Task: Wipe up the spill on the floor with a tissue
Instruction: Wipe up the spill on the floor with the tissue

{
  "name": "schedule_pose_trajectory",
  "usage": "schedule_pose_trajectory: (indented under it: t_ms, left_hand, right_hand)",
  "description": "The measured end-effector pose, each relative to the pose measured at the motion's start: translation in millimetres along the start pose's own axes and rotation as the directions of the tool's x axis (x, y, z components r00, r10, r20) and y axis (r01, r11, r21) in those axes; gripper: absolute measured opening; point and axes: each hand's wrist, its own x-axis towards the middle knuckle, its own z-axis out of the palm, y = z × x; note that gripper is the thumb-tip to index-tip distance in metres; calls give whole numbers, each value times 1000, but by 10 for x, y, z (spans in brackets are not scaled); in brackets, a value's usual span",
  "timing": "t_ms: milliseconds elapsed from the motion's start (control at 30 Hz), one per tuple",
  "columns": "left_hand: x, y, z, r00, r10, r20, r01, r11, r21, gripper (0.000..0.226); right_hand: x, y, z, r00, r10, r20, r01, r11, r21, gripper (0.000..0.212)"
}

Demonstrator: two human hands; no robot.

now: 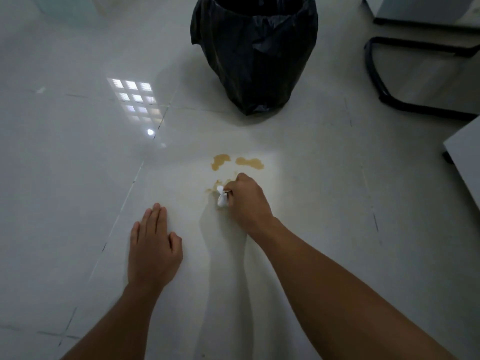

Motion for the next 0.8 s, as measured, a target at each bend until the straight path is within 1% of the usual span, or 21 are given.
schedule_pose_trajectory:
  t_ms: [67, 133, 233, 300, 400, 533, 633, 733, 800]
  left_hand:
    - [11, -6, -17, 1000, -5, -15, 5, 1000, -20, 67]
    - [40, 1, -59, 1000, -10, -29, 8, 999, -51, 65]
    - [134, 41, -94, 998, 54, -27, -56, 995, -84, 64]
    - [243, 76, -80, 995, 94, -21, -95, 992, -84, 65]
    - [416, 119, -36, 997, 76, -16, -78, 987, -141, 67]
    - [630, 77, 17, 996, 88, -28, -91, 985, -144, 70]
    - [704, 83, 69, 998, 45, -35, -50, 987, -153, 69]
    - [701, 114, 104, 998, 6, -60, -17, 982, -188, 66]
    - [706, 105, 113, 997, 10, -74, -24, 981, -192, 65]
  right_hand:
    - [7, 143, -169, 993, 48, -106, -50, 999, -14, 31]
    - [12, 360, -349, 970, 144, -193, -152, 988, -27, 39]
    - [-54, 687, -518, 929, 284, -236, -295, 955, -12, 22]
    - [-102, 803, -498, 915, 329, -235, -329, 943, 41, 19]
    - [-53, 804, -369, 918, 321, -235, -313, 947, 72, 22]
    - [161, 778, -342, 936, 305, -176, -310, 951, 3, 17]
    - [354, 794, -381, 941, 293, -169, -290, 956, 40, 17]
    - [596, 794, -396, 953, 256, -159, -251, 967, 54, 25]
    - [793, 787, -412, 960, 257, -113, -250, 965, 74, 19]
